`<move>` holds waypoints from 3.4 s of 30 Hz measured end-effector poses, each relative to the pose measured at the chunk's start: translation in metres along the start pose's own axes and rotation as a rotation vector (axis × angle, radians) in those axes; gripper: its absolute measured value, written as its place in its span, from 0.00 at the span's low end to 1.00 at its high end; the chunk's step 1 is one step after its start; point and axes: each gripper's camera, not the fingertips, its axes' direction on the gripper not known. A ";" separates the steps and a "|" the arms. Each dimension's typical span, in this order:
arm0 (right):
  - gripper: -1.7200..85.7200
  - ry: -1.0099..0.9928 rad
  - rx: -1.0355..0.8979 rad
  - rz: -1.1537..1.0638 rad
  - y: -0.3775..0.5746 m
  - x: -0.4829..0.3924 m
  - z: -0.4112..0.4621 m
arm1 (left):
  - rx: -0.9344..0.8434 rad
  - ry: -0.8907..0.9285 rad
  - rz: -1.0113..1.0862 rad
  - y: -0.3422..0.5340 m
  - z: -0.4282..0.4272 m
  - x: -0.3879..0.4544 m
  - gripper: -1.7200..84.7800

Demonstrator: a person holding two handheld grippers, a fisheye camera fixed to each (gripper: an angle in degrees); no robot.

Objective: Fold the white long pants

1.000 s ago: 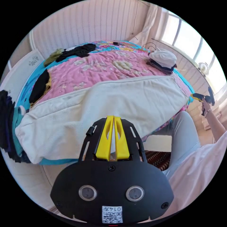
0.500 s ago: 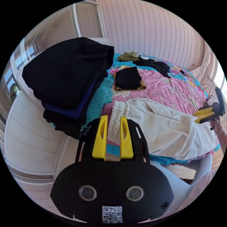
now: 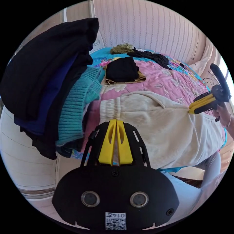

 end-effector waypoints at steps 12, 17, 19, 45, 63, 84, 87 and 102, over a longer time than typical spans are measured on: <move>0.04 -0.023 -0.138 0.153 -0.125 0.028 -0.008 | 0.070 -0.033 -0.001 -0.030 -0.002 0.001 0.02; 0.05 0.028 -0.141 0.099 -0.151 0.012 -0.022 | 0.039 -0.113 0.032 -0.020 -0.008 0.002 0.10; 0.05 0.045 -0.116 0.079 -0.157 0.003 -0.030 | 0.007 -0.126 -0.007 -0.024 0.003 0.000 0.12; 0.02 0.172 0.341 0.391 0.008 -0.060 -0.111 | 0.216 -0.069 0.283 0.002 -0.085 0.165 0.01; 0.01 0.192 -0.073 0.432 0.048 -0.032 -0.023 | -0.150 0.377 0.719 -0.004 0.012 0.420 0.01; 0.01 0.401 -0.046 0.407 0.152 -0.069 0.067 | -0.175 0.493 0.738 0.012 0.002 0.487 0.01; 0.01 0.379 0.000 0.437 0.180 -0.076 0.070 | -0.096 0.508 0.684 0.012 -0.019 0.478 0.01; 0.04 0.437 0.195 0.580 0.406 -0.136 0.090 | -0.044 0.484 0.727 0.022 -0.077 0.533 0.01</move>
